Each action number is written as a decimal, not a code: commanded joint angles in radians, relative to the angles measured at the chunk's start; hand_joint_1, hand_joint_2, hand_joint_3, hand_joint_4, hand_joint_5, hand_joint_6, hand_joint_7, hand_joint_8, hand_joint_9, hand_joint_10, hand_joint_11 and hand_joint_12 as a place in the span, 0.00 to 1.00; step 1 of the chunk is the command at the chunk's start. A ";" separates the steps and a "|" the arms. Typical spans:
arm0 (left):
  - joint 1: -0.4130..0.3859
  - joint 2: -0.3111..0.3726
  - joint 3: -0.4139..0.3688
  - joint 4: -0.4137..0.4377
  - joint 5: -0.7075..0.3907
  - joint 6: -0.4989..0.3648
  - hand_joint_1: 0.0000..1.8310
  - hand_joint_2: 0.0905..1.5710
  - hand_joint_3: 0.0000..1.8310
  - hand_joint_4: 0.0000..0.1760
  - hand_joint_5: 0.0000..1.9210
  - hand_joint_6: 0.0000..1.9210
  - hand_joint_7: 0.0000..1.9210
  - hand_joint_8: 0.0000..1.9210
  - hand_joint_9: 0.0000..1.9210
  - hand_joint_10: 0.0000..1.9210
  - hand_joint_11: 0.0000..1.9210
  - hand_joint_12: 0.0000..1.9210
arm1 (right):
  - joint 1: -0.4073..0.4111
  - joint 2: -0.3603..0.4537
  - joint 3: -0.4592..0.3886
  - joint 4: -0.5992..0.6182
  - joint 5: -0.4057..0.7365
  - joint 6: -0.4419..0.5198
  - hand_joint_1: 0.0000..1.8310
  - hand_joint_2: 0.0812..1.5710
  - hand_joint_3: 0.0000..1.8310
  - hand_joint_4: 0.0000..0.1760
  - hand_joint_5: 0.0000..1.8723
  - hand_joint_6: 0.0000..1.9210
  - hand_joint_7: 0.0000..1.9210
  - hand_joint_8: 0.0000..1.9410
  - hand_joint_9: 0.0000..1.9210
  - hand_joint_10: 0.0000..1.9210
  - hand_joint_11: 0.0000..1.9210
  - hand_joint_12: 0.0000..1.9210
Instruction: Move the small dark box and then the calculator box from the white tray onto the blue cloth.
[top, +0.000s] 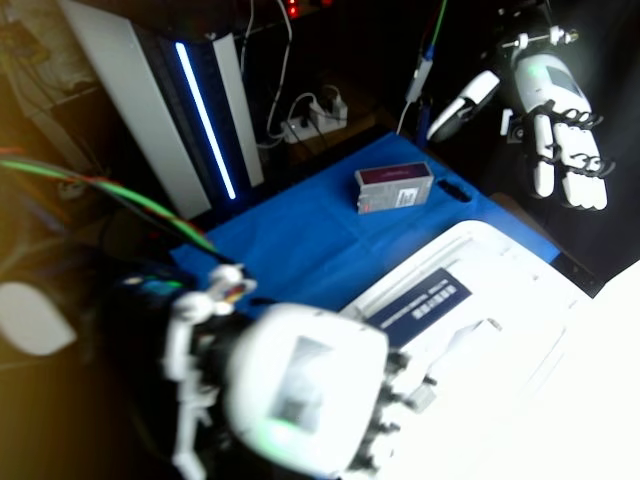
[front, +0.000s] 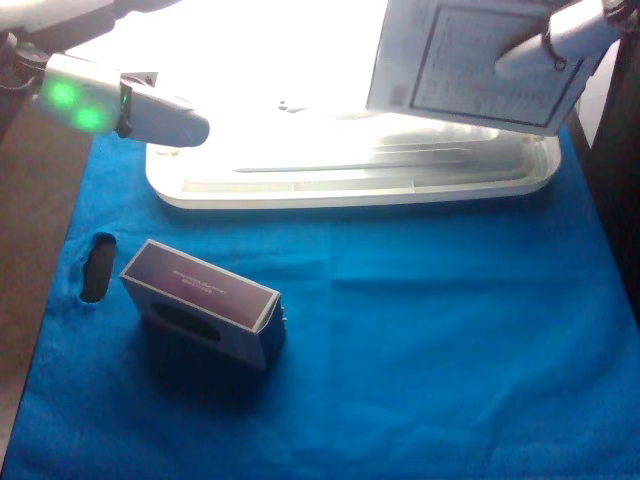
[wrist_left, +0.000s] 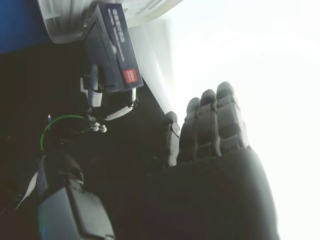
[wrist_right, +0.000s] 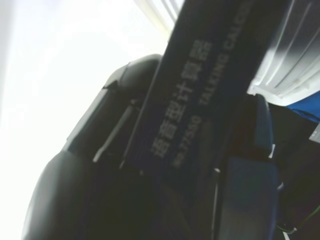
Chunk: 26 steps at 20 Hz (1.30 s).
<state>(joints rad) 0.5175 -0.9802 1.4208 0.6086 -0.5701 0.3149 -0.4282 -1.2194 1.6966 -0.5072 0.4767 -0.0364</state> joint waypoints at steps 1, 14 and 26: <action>-0.010 0.005 -0.002 -0.051 -0.089 0.003 0.20 0.46 0.00 1.00 0.00 0.00 0.00 0.00 0.00 0.00 0.00 0.00 | 0.014 0.006 -0.005 0.029 0.147 0.027 0.62 0.72 0.00 0.00 0.48 0.57 0.76 0.04 0.60 0.67 0.53 0.84; 0.018 -0.016 0.017 -0.095 -0.062 0.037 0.19 0.47 0.00 0.75 0.00 0.00 0.00 0.00 0.00 0.00 0.00 0.00 | 0.056 0.146 -0.228 -0.128 0.225 0.030 0.62 0.73 0.00 0.00 0.47 0.58 0.64 0.26 0.55 0.67 0.49 0.85; 0.048 -0.045 0.033 -0.095 -0.053 0.037 0.19 0.51 0.00 0.85 0.00 0.00 0.00 0.00 0.00 0.00 0.00 0.00 | 0.047 0.175 -0.327 -0.217 0.225 0.030 0.62 0.71 0.00 0.00 0.49 0.55 0.71 0.11 0.62 0.54 0.54 0.78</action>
<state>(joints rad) 0.5705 -1.0199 1.4487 0.5507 -0.5304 0.3519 -0.3912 -1.0435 1.3655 -0.7723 0.6170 -0.0113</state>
